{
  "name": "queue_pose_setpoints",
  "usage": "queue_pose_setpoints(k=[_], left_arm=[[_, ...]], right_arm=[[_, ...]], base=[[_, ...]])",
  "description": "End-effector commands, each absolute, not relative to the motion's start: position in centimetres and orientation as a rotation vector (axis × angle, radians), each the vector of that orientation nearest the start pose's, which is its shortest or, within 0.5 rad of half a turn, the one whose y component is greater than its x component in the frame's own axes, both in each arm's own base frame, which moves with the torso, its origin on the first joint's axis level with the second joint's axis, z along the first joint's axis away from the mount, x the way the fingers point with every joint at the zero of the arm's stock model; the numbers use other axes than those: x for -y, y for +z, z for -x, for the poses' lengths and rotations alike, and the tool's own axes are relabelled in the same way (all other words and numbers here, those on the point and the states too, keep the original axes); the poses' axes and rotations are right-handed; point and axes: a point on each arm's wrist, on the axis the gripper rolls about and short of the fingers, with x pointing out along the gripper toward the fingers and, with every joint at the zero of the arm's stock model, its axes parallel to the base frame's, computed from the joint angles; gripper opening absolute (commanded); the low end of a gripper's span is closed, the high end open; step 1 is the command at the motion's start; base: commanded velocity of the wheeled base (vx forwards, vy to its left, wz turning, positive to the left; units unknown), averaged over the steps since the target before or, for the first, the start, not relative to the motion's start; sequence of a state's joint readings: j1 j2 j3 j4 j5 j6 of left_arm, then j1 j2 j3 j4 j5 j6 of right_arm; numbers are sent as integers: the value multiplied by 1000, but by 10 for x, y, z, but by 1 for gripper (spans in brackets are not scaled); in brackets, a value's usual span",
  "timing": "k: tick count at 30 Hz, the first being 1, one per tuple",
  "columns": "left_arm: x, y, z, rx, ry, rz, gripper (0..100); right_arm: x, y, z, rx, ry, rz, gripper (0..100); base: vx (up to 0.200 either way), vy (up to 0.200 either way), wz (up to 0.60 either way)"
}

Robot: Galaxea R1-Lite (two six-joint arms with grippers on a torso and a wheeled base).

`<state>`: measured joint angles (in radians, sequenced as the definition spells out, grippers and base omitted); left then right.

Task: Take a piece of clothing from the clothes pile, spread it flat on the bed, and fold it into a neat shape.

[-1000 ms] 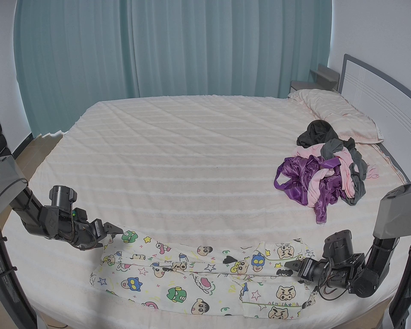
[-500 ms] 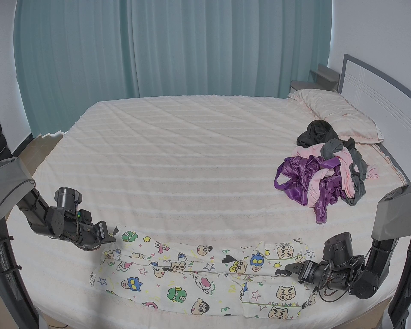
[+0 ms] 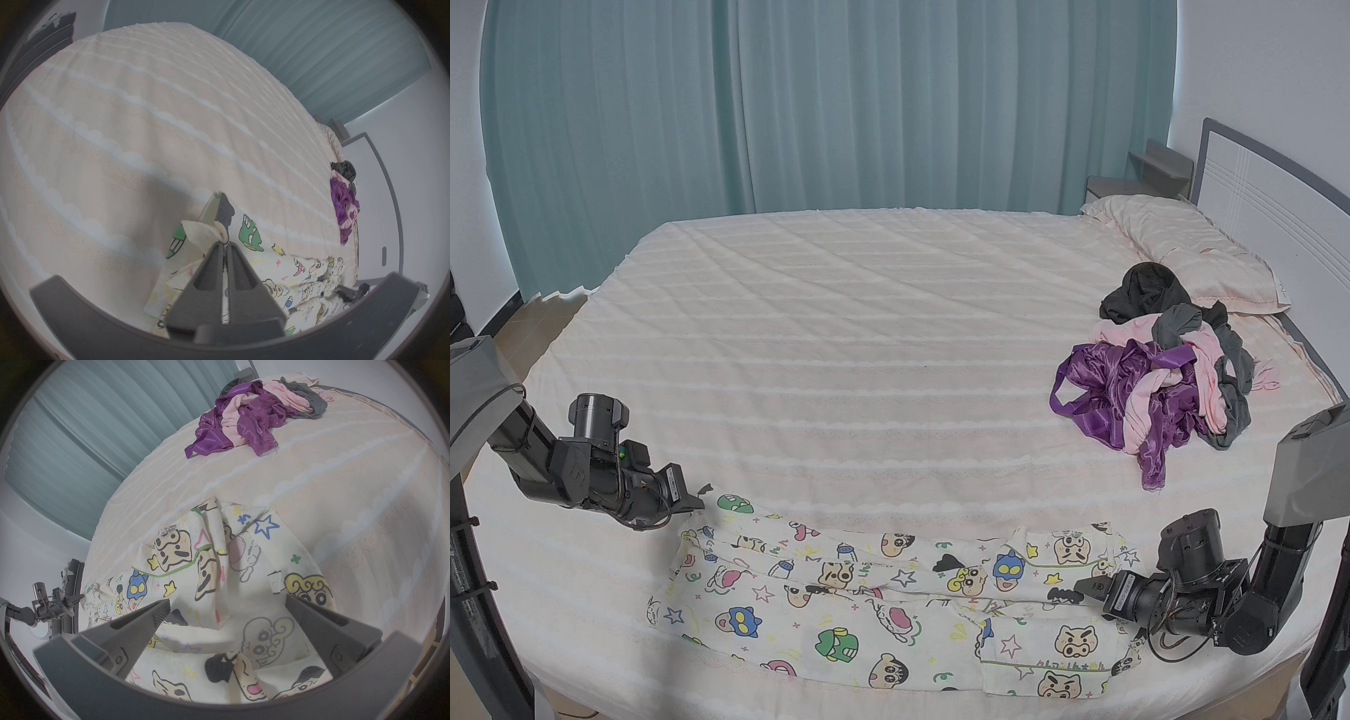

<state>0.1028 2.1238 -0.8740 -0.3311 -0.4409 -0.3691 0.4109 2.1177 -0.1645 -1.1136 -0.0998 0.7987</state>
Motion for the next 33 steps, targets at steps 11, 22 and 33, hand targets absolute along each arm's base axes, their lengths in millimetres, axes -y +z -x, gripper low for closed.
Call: queue_pose_setpoints(k=[11,22,33], left_arm=[[-27,21,-351,-972,-133,605,0],[-34,22,-344,-974,-108,621,100],[-49,34,-320,-961,-67,653,100]], right_arm=[[-90,-11,-211,-877,-49,-535,100],[-93,-8,-218,-828,-16,-568,100],[-105,-23,-228,-838,28,-566,100]], base=[[0,0,0],[0,0,0],[0,0,0]])
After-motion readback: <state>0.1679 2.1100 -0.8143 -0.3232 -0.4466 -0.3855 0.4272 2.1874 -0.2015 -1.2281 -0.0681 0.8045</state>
